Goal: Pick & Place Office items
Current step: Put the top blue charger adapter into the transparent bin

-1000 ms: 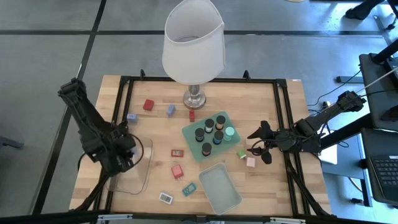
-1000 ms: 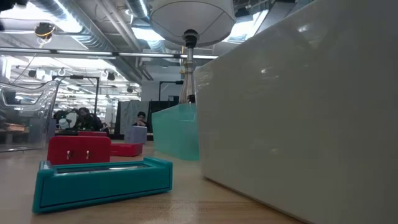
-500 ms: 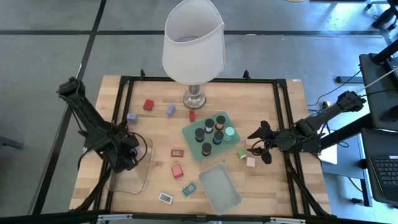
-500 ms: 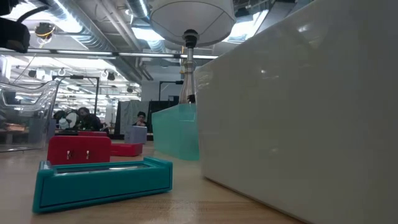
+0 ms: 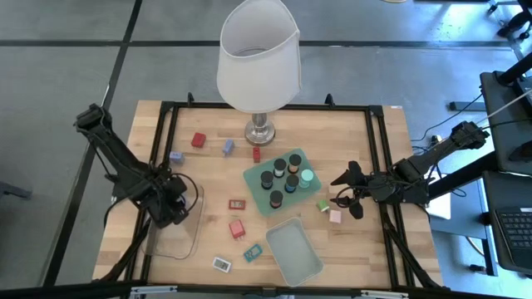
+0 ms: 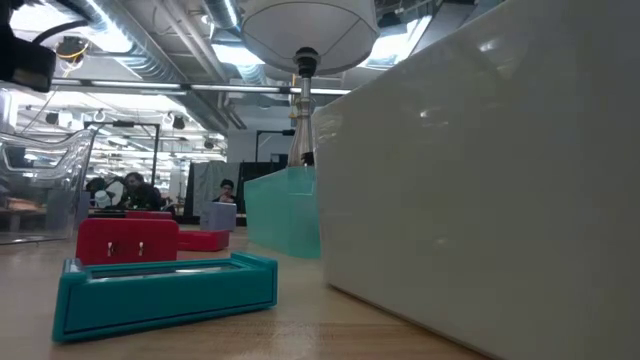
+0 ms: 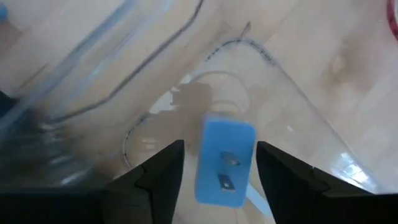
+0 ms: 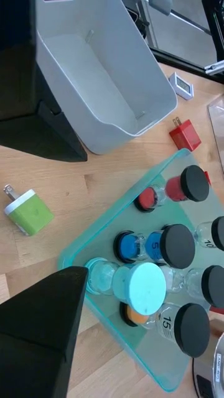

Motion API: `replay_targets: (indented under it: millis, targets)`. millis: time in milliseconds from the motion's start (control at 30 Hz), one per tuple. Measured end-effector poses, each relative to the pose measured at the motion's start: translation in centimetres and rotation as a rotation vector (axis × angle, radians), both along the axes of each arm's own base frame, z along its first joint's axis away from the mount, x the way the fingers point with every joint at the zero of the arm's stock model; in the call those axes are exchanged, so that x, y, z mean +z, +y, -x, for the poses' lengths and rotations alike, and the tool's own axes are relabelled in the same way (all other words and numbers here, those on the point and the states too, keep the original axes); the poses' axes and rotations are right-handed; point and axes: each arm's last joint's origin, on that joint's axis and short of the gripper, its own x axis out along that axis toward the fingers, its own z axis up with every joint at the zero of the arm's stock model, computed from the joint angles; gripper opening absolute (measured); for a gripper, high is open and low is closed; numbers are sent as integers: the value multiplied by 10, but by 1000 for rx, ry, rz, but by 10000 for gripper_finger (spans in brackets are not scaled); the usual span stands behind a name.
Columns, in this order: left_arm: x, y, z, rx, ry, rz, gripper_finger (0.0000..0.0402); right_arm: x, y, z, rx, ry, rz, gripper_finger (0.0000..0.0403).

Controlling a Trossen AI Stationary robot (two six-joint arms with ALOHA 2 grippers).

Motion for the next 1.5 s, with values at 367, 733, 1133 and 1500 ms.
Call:
replay_targets:
  millis: [367, 733, 1133, 1500]
  targets:
    - [68, 15, -13, 16, -186, 34, 186, 0, 0, 0, 0, 0, 0, 291]
    - [99, 49, -42, 120, -533, -584, 200, 0, 0, 0, 0, 0, 0, 291]
    - [61, 97, -121, 65, -420, -577, 246, 0, 0, 0, 1, 0, -1, 291]
    - [17, 159, -140, 265, -194, -532, 243, 0, 0, 0, 1, 0, -1, 291]
